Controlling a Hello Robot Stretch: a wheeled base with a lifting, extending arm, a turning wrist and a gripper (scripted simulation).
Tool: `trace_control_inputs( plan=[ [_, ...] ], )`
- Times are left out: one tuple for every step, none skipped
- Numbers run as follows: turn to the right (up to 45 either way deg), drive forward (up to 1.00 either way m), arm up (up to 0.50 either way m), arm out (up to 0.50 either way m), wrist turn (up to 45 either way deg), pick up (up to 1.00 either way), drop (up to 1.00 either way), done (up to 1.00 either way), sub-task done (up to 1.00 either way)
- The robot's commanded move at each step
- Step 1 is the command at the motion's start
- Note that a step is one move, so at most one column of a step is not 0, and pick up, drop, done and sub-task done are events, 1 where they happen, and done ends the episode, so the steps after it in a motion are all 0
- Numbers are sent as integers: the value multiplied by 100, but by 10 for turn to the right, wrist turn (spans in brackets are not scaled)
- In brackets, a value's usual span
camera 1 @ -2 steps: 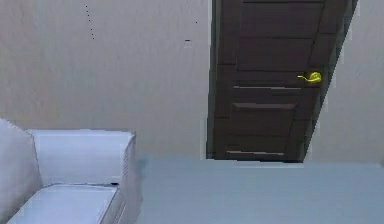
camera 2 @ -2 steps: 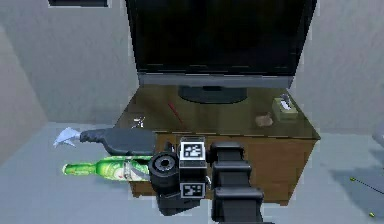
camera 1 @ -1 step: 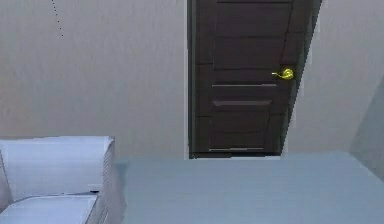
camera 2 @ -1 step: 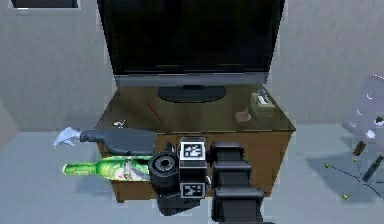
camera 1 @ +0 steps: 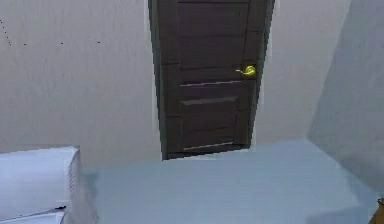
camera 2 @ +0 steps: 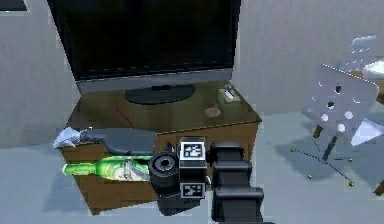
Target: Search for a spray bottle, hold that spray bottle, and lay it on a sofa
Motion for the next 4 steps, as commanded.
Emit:
trace_control_inputs(
  plan=[
    [-180,0,0,0,0,0,0,0,0],
    [-450,0,0,0,0,0,0,0,0],
    [0,30,0,0,0,0,0,0,0],
    [450,0,0,0,0,0,0,0,0]
  ],
)
